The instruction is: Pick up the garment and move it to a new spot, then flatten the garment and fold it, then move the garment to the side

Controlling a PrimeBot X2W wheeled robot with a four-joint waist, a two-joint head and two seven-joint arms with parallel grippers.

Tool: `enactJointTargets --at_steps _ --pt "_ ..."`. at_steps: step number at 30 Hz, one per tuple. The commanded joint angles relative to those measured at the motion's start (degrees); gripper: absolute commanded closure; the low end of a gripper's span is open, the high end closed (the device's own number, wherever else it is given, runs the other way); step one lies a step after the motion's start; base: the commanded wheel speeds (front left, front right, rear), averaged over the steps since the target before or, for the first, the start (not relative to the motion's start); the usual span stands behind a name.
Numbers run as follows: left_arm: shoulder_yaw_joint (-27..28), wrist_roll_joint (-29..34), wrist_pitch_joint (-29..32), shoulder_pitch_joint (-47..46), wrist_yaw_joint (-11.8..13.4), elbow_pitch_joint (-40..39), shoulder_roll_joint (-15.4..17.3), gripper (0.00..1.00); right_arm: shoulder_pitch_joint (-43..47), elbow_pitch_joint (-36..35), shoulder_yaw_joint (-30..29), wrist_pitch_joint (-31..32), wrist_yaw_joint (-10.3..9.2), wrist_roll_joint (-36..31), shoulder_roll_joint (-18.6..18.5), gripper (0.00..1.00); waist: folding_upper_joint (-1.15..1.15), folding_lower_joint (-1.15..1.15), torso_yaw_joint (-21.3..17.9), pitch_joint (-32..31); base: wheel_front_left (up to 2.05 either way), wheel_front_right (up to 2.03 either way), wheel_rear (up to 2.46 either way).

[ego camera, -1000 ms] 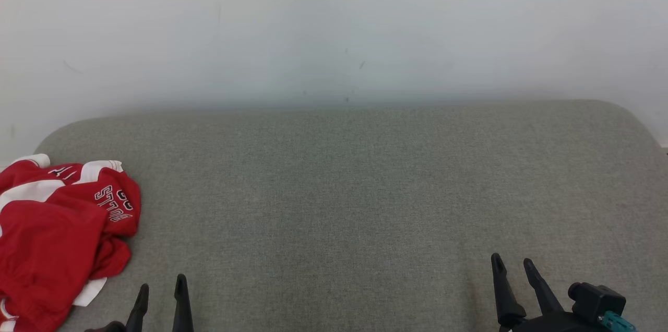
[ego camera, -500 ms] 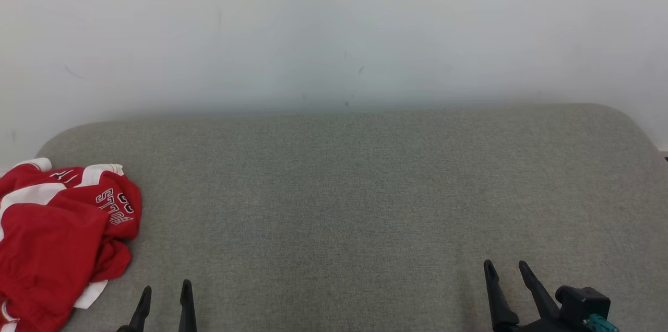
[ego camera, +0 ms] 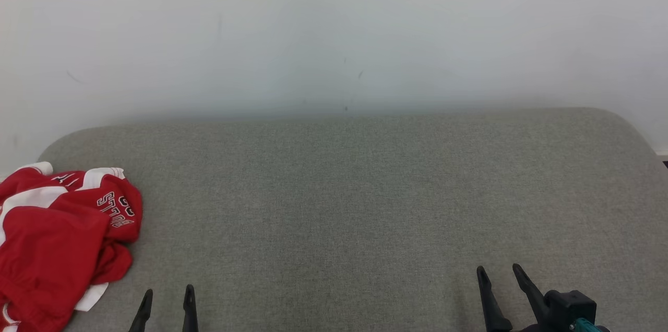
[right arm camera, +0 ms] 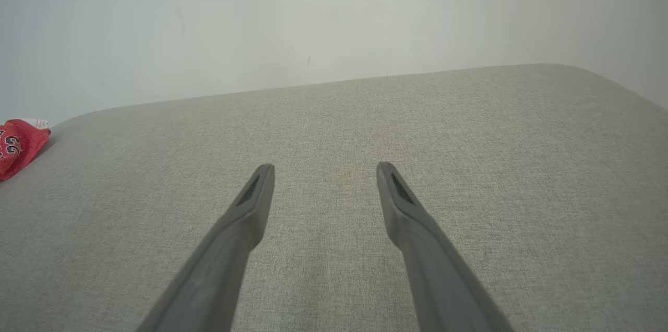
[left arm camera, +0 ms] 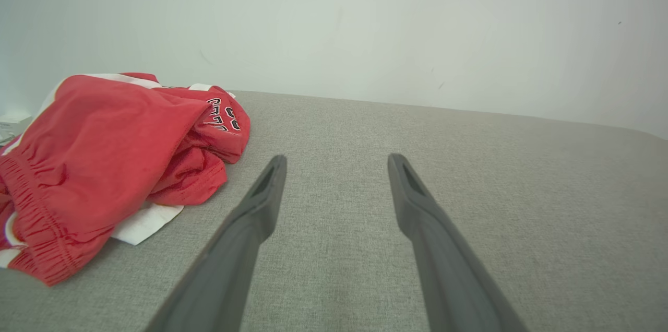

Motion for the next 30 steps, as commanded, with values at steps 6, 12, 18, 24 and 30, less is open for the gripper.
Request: enactJointTargets --at_steps 6,12,18,24,30 --pt "0.29 2.38 -1.0 0.86 -0.14 0.61 0.29 0.0 0.82 0.48 0.31 -0.64 -0.12 -2.57 0.04 0.0 0.0 0.0 -0.05 -0.4 0.0 0.0 0.0" --pt "0.29 2.16 -1.11 0.99 -0.2 0.84 0.29 0.0 1.05 0.41 0.31 -0.41 -0.12 -3.11 0.12 0.0 0.0 0.0 -0.02 -0.63 0.0 0.0 0.0" --pt "0.51 2.05 -1.11 1.1 -0.2 0.96 0.29 0.0 1.16 0.03 0.09 -0.23 -0.12 -3.1 0.26 0.0 0.0 0.0 0.05 -0.72 0.0 0.0 0.0" --pt "0.35 2.0 -1.11 0.63 -0.41 1.5 0.28 0.0 1.5 -0.06 -0.05 -0.28 -0.12 -2.71 0.44 0.0 0.0 0.0 0.54 -0.76 0.0 0.0 0.0" --pt "0.27 2.04 -1.11 0.67 -0.15 1.27 0.28 0.0 1.93 -0.03 -0.31 -0.45 -0.12 -2.53 0.74 0.0 0.0 0.0 2.96 -0.94 0.0 0.0 0.0"
